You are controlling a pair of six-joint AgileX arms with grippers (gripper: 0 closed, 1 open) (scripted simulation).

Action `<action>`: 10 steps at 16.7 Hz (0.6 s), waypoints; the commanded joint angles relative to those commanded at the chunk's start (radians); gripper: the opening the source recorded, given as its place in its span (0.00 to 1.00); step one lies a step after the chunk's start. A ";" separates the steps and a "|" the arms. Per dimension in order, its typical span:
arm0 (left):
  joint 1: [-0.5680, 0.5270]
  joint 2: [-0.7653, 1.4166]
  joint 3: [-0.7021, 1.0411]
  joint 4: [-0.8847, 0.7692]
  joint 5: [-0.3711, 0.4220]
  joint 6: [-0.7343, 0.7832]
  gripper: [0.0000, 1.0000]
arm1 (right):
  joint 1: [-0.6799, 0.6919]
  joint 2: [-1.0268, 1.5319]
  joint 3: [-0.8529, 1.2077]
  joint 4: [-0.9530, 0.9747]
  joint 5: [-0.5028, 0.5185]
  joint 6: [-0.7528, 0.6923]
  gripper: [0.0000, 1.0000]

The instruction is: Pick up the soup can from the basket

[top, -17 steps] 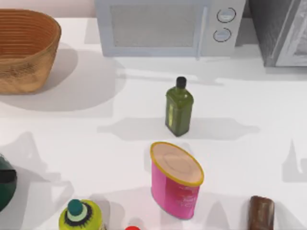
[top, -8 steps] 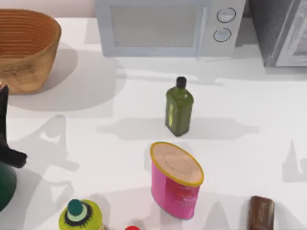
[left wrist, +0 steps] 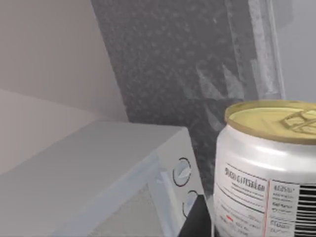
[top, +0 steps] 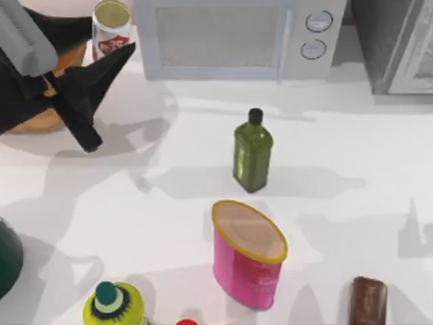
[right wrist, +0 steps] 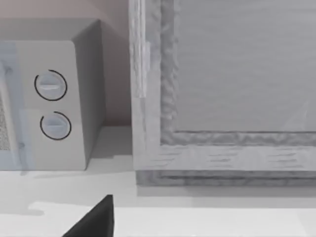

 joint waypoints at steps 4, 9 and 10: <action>-0.030 0.490 0.187 0.245 0.265 -0.004 0.00 | 0.000 0.000 0.000 0.000 0.000 0.000 1.00; -0.037 1.011 0.374 0.516 0.537 -0.067 0.00 | 0.000 0.000 0.000 0.000 0.000 0.000 1.00; -0.032 1.088 0.403 0.561 0.580 -0.084 0.00 | 0.000 0.000 0.000 0.000 0.000 0.000 1.00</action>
